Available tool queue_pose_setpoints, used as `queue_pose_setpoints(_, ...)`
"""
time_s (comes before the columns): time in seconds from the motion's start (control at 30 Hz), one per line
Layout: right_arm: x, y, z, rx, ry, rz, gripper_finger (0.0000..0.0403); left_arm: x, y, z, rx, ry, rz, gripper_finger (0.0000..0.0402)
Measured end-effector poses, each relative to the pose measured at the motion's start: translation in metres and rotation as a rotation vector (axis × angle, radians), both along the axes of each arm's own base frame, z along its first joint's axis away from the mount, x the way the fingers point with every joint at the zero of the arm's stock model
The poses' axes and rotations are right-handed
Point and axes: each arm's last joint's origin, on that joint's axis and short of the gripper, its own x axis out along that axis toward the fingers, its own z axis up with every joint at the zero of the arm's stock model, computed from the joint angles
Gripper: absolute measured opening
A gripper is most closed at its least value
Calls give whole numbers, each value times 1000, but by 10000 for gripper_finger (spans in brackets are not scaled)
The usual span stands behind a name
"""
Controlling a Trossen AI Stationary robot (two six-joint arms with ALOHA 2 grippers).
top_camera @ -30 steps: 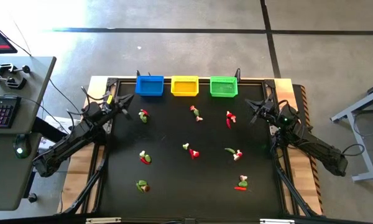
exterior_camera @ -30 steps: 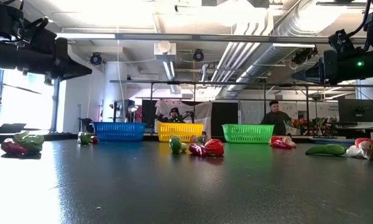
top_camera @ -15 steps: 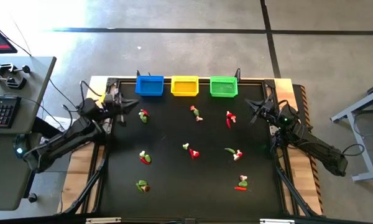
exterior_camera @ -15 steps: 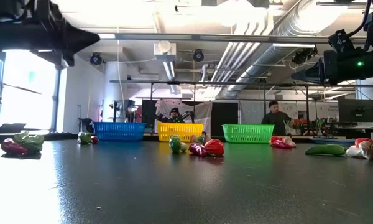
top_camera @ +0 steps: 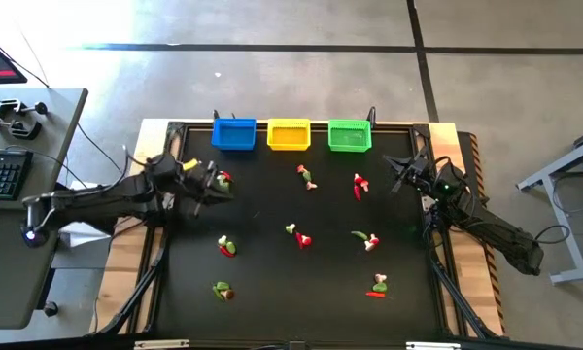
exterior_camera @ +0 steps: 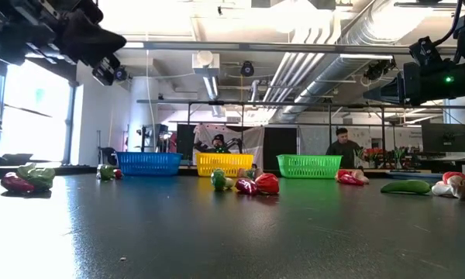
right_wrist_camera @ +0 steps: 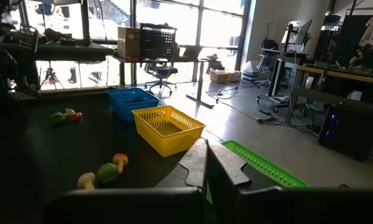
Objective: Sort produce into baskets
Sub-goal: Put the green mushroom into the blue bin
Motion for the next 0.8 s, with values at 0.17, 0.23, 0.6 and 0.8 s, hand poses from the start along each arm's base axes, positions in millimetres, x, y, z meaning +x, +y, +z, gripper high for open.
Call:
queue_pose_setpoints(0.17,0,0,0,0,0,0,0,9,-11,-9,-4,84,-13,0)
queue_pose_setpoints(0.23,0,0,0,0,0,0,0,12,-15,-13,-4,111,-25,0)
queue_pose_setpoints(0.6,0,0,0,0,0,0,0,26,-26,-32,68,245,28,0)
queue_pose_setpoints(0.8,0,0,0,0,0,0,0,39,-24,-43,100,280,50,0)
